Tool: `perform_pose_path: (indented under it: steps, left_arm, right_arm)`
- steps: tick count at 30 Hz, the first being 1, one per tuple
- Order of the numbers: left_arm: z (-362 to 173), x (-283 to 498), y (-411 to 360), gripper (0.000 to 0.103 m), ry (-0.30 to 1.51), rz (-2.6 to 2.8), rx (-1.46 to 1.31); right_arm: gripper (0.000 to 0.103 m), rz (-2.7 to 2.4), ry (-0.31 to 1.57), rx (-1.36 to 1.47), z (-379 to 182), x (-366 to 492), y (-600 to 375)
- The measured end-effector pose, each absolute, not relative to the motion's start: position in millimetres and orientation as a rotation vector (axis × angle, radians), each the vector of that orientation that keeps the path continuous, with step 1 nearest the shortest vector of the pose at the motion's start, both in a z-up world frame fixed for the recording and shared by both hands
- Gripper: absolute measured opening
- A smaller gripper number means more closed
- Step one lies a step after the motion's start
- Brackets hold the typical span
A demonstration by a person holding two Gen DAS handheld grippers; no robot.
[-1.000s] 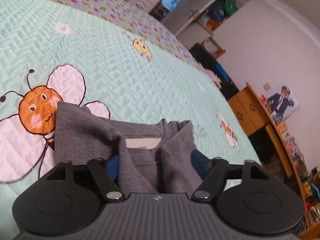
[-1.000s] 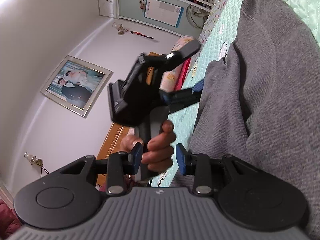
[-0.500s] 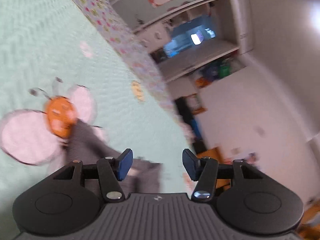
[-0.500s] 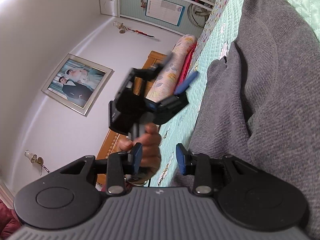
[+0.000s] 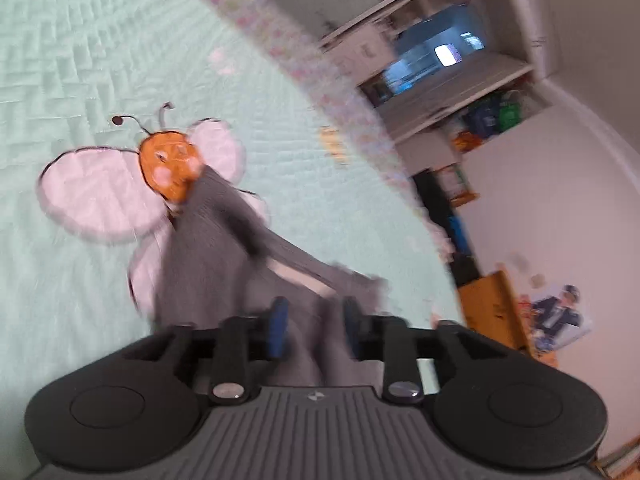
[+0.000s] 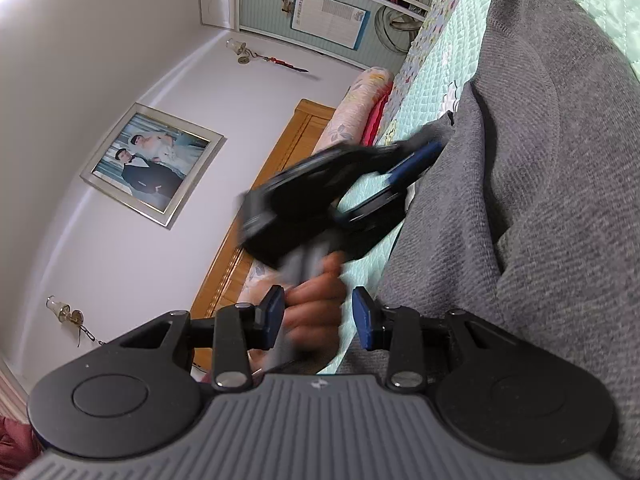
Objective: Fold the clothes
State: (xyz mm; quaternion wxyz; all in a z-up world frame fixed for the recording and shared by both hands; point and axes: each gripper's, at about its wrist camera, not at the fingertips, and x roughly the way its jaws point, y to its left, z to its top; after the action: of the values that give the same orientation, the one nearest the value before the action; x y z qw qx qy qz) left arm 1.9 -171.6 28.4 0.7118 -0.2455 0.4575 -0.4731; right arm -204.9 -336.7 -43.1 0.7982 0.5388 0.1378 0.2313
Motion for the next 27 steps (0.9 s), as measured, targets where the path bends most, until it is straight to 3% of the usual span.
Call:
perform_pose_path:
  steps: [3, 5, 8, 14, 16, 17, 18, 27]
  left_arm:
    - [48, -42, -138, 0.042, 0.989, -1.041, -0.546]
    - [54, -67, -115, 0.051, 0.969, -1.000, -0.572]
    - [62, -100, -98, 0.052, 0.956, -0.981, -0.570]
    - [54, -142, -109, 0.053, 0.961, -1.004, -0.452]
    - [32, -146, -121, 0.049, 1.032, -0.963, -0.358]
    - [22, -149, -126, 0.039, 1.042, -0.942, -0.306]
    - [17, -153, -126, 0.034, 1.013, -0.932, -0.278]
    - [41, -165, -110, 0.035, 0.984, -0.982, -0.199]
  right_arm:
    - [0.039, 0.499, 0.295, 1.169, -44, -205, -337]
    - [0.042, 0.504, 0.280, 1.219, -43, -207, -338]
    - [0.051, 0.399, 0.277, 1.223, -21, -232, -335]
    - [0.051, 0.220, 0.323, 1.133, 6, -319, -302]
    - [0.043, 0.153, 0.417, 1.133, -11, -336, -290]
    - [0.036, 0.119, 0.463, 1.133, -20, -345, -284]
    - [0.000, 0.077, 0.495, 1.119, -29, -351, -280]
    - [0.006, 0.114, 0.479, 1.106, 1, -401, -263]
